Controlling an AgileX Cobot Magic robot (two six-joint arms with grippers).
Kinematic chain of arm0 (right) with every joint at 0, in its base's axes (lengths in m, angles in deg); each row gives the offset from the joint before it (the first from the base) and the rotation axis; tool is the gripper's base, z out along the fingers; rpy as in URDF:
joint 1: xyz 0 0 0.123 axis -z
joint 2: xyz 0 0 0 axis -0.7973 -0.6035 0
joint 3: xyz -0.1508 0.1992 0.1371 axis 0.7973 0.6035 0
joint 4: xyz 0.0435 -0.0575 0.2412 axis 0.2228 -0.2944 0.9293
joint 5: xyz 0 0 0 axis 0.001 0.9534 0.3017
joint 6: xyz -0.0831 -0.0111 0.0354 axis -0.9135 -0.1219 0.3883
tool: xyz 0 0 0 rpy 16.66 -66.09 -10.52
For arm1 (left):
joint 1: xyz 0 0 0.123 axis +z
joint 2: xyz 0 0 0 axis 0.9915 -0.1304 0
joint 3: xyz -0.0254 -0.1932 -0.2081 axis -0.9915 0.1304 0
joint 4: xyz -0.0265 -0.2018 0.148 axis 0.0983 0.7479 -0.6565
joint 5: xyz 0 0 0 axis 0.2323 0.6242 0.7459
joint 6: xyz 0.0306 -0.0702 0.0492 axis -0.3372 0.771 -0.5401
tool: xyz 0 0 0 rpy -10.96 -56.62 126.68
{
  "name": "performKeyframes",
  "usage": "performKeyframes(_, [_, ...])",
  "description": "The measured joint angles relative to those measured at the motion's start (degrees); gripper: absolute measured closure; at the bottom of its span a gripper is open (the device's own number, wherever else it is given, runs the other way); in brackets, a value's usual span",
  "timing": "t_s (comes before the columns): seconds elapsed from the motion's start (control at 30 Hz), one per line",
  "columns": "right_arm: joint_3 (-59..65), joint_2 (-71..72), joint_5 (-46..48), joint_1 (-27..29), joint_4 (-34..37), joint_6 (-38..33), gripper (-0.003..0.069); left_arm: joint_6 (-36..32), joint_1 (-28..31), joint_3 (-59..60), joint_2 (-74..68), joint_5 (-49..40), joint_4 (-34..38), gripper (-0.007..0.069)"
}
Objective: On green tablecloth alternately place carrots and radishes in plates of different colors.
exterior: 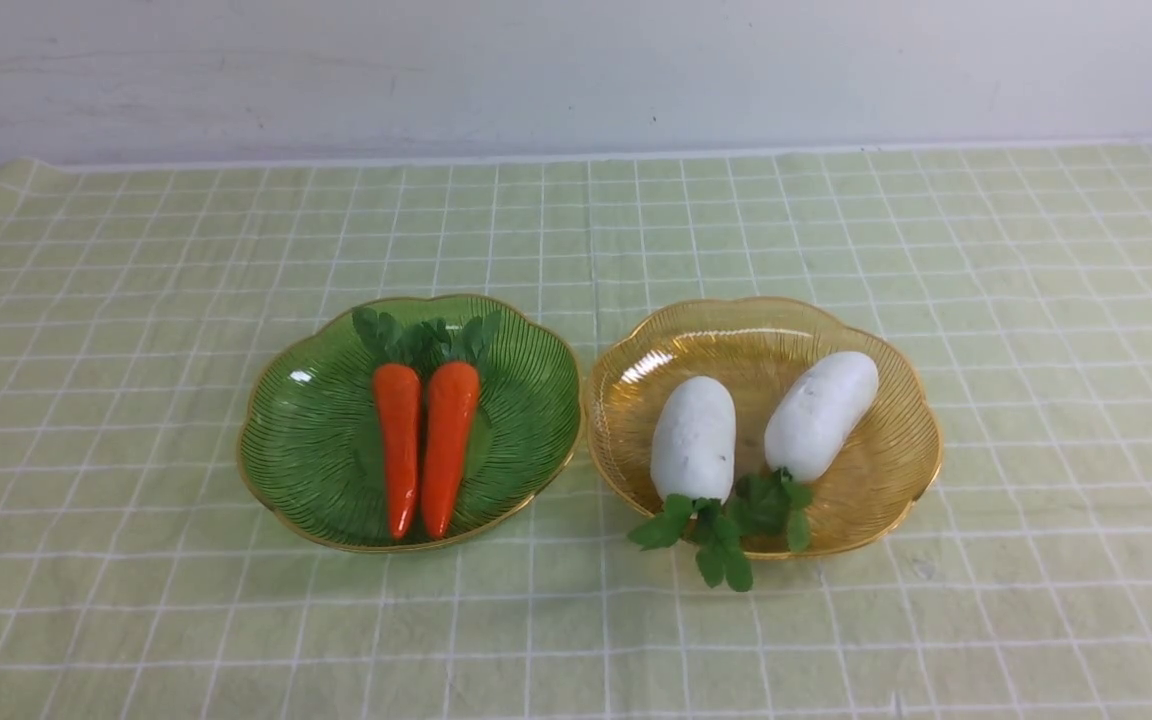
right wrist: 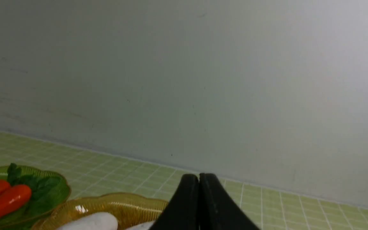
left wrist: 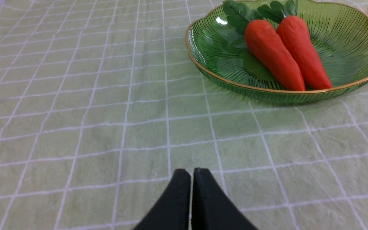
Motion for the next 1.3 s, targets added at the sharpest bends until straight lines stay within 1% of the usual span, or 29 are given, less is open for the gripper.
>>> performKeyframes(0.13, [3.16,0.0,1.92,0.74,-0.41,1.09,0.0671,0.0,0.0,0.0,0.0,0.0,0.0,0.0632])
performKeyframes(0.27, [5.96,0.0,5.45,7.08,0.18,1.95,0.0671,0.0,0.0,0.0,0.0,0.0,0.0,0.0632])
performKeyframes(0.33, [6.02,0.0,11.62,11.4,0.73,2.81,0.0671,0.0,0.0,0.0,0.0,0.0,0.0,0.0632])
performKeyframes(0.43, [5.86,0.0,14.54,13.65,1.14,3.39,0.0671,0.0,0.06,0.0,0.0,0.0,0.0,0.0632])
performKeyframes(1.3, [5.68,0.0,15.49,14.04,1.32,3.46,0.0671,0.0,0.16,0.0,0.0,0.0,0.0,0.0632])
